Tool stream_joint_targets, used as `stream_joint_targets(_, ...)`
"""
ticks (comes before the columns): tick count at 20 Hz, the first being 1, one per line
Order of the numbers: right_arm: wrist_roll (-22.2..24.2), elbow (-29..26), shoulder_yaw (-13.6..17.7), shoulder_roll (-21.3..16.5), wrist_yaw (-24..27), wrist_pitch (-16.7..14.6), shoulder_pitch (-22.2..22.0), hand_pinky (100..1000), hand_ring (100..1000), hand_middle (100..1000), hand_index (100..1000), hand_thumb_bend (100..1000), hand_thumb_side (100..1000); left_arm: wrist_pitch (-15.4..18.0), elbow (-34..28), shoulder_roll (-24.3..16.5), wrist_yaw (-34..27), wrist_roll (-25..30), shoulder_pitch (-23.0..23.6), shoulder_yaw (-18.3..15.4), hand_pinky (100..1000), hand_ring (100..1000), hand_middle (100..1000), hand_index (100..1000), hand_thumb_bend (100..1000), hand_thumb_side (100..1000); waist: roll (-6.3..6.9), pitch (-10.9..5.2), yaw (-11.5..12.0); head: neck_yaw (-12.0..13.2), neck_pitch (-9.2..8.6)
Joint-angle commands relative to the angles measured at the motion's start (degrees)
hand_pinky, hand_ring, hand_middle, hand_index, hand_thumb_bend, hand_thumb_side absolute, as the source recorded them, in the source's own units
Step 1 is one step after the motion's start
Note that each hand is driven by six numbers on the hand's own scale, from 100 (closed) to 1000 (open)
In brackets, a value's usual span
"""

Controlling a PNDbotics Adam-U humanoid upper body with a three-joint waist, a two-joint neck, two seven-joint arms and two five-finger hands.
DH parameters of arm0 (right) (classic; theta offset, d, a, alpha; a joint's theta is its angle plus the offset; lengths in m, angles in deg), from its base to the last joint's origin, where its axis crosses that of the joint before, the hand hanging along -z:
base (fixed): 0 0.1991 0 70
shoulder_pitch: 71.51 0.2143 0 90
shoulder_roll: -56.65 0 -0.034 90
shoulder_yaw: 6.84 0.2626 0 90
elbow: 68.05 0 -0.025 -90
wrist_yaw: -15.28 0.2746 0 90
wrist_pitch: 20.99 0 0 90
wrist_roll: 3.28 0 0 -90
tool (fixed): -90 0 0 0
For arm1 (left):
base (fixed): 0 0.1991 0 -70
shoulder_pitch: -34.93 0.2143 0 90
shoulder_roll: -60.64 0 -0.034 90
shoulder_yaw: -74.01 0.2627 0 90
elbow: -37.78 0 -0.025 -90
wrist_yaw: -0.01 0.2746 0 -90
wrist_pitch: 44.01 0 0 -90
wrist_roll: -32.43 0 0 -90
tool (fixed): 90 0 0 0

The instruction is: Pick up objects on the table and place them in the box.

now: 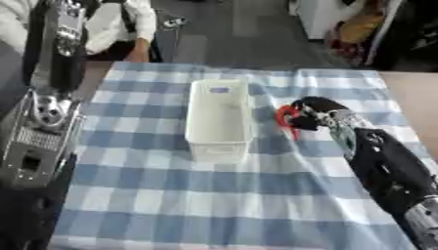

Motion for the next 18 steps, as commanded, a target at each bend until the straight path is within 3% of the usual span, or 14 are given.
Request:
stream_joint_targets(1, 0.48, -0.32, 0.01, -0.56, 0.51, -0.25, 1.41, 994, 875, 802, 927, 100, 1000, 0.05, -0.92, -0.29, -0.45, 0.21, -1.48, 0.10, 707, 686, 861, 920, 285, 1000, 0.08, -0.28, 0.18, 0.65, 0.05)
stream_joint_targets(4, 1.20, -0.30, -0.53, -0.63, -0.64, -1.38, 1.04, 993, 859, 754, 895, 100, 1000, 0.05, -0.93, -0.27, -0.46, 0.27, -1.61, 0.13, 707, 686, 861, 920, 285, 1000, 0.07, -0.16, 0.25, 0.89, 0.05)
stream_joint_targets(7, 0.76, -1.10, -1.29, -0.84, -3.66, -3.20, 0.71, 955, 752, 609, 750, 100, 1000, 0.06, -0.96, -0.25, -0.47, 0.25, -1.71, 0.09, 707, 686, 861, 920, 285, 1000, 0.09, -0.07, 0.29, 1.02, 0.05)
stream_joint_targets(9, -0.19, -1.62, -1.51, -1.04, -6.52, -4.21, 0.48, 927, 689, 562, 694, 120, 1000, 0.05, -0.98, -0.25, -0.46, 0.24, -1.75, 0.08, 707, 686, 861, 920, 285, 1000, 0.10, -0.01, 0.28, 1.13, 0.05)
stream_joint_targets(12, -2.08, -2.23, -1.46, -1.33, -10.60, -5.47, 0.28, 809, 564, 490, 600, 164, 1000, 0.04, -0.99, -0.22, -0.45, 0.27, -1.87, 0.11, 708, 686, 861, 920, 286, 1000, 0.11, 0.09, 0.32, 1.11, 0.05)
stream_joint_targets(14, -4.15, -2.70, -1.29, -1.49, -12.90, -6.33, 0.14, 688, 489, 436, 512, 182, 1000, 0.03, -1.02, -0.15, -0.45, 0.28, -2.01, 0.11, 708, 686, 861, 920, 286, 1000, 0.12, 0.17, 0.40, 1.15, 0.05)
stream_joint_targets(16, -7.09, -3.30, -1.16, -1.65, -14.96, -6.99, -0.01, 501, 368, 335, 401, 191, 1000, 0.03, -1.04, -0.11, -0.45, 0.26, -2.12, 0.09, 708, 686, 861, 920, 286, 1000, 0.12, 0.25, 0.46, 1.23, 0.05)
stream_joint_targets(17, -8.91, -3.57, -1.07, -1.73, -15.87, -7.25, -0.14, 459, 340, 313, 376, 183, 1000, 0.02, -1.06, -0.08, -0.45, 0.24, -2.18, 0.08, 708, 686, 861, 920, 286, 1000, 0.11, 0.29, 0.49, 1.27, 0.05)
stream_joint_targets(18, -11.06, -3.96, -0.99, -1.86, -16.77, -7.45, -0.21, 278, 231, 215, 279, 127, 1000, 0.03, -1.08, -0.06, -0.44, 0.24, -2.25, 0.08, 708, 686, 861, 920, 286, 1000, 0.10, 0.34, 0.55, 1.34, 0.05)
